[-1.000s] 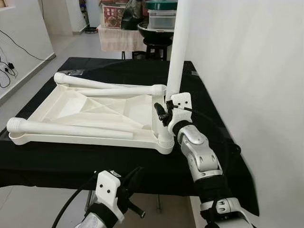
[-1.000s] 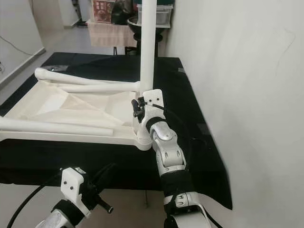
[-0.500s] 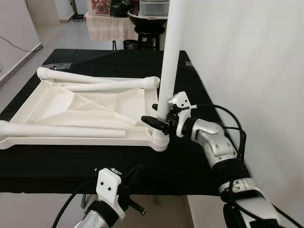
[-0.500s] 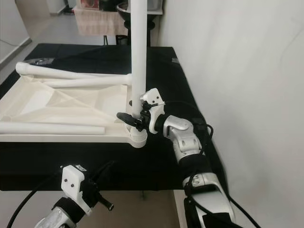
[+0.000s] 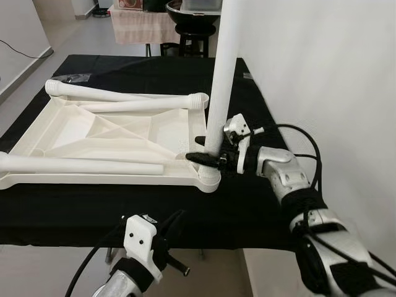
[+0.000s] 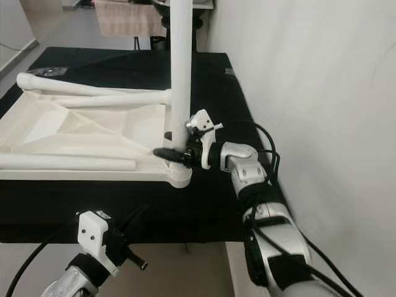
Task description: Building children table
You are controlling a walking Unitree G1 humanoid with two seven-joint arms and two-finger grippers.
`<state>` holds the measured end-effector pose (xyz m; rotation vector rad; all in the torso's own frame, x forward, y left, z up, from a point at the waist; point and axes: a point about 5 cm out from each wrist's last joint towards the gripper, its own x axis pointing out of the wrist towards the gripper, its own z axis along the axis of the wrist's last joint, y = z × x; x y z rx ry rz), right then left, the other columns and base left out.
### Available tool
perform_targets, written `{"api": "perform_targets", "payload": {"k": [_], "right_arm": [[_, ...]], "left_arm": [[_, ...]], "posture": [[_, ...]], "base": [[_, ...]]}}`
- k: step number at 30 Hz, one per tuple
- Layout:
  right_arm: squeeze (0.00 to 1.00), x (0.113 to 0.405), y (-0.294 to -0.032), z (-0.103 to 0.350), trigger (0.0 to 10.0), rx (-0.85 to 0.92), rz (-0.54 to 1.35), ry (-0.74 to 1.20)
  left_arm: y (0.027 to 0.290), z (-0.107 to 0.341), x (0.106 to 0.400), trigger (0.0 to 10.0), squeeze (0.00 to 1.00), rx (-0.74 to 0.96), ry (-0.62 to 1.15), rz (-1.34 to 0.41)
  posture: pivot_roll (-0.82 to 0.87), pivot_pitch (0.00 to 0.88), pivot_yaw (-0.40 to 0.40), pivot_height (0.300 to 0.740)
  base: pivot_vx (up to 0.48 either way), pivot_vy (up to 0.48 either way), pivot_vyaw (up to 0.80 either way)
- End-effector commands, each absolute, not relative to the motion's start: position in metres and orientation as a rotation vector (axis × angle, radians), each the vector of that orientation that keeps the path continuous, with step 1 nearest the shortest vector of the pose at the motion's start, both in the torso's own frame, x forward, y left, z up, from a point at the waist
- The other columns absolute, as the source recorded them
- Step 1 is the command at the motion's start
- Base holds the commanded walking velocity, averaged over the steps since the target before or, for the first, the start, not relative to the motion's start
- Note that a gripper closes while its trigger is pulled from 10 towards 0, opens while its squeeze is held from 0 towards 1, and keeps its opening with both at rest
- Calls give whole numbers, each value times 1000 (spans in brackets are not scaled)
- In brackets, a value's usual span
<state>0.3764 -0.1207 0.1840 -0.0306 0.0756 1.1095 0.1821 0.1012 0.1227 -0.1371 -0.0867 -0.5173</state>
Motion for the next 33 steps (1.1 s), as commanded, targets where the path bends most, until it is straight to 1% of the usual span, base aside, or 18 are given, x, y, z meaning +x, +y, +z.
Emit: {"api": "perform_targets", "payload": {"k": [1,6,10,11,14,15,16,17,18,19,20,21,25,30,31,32,33], "right_arm": [[0,378,-120,186,0,-7,1107,62],[0,377,-126,184,0,-14,1103,56],[0,371,-135,176,0,-83,1067,51],[0,367,-135,165,0,-111,977,77],[0,365,-134,159,0,-111,930,94],[0,363,-128,147,0,-87,663,105],[0,347,-117,133,0,-74,504,129],[0,333,-108,126,0,-65,423,129],[0,326,-99,130,0,-68,395,94],[0,326,-99,130,0,-68,395,94],[0,323,-92,133,0,-74,422,65],[0,323,-92,133,0,-74,422,65],[0,340,-97,136,0,-98,414,53],[0,339,-91,141,0,-98,467,47],[0,337,-89,146,3059,-104,450,38],[384,336,-85,158,10000,-103,520,6],[384,336,-85,158,10000,-103,520,6]], "left_arm": [[100,123,179,10000,0,-132,-72,-524],[100,124,177,10000,0,-135,-70,-523],[99,125,177,10000,0,-138,-70,-522],[100,125,177,10000,0,-138,-69,-521],[101,126,178,10000,0,-138,-68,-521],[101,126,178,10000,0,-137,-68,-520],[102,126,180,10000,0,-137,-68,-519],[103,127,181,10000,0,-137,-68,-518],[104,126,182,10000,0,-134,-68,-519],[104,126,182,10000,0,-134,-68,-519],[104,125,184,10000,0,-132,-66,-519],[104,125,184,10000,0,-132,-66,-519],[105,123,189,10000,0,-136,-66,-515],[106,123,191,10000,0,-137,-69,-505],[106,123,192,10000,0,-137,-68,-505],[106,123,192,10000,0,-137,-66,-508],[106,123,192,10000,0,-137,-66,-508]], "posture": [[126,107,-84,740],[121,118,-84,740],[108,124,-86,740],[95,120,-89,740],[95,120,-89,740],[85,117,-88,740],[81,123,-80,740],[82,123,-73,740],[75,110,-64,740],[75,110,-64,740],[62,98,-58,740],[62,98,-58,740],[71,78,-70,740],[72,71,-66,740],[68,71,-62,740],[66,71,-60,740],[66,71,-60,740]], "base": [[0,0,0],[0,0,0],[0,0,0],[0,0,0],[0,0,0],[0,0,0],[0,0,0],[0,0,0],[0,0,0],[0,0,0],[0,0,0],[0,0,0],[0,0,0],[0,0,0],[0,0,0],[0,0,0],[0,0,0]]}}
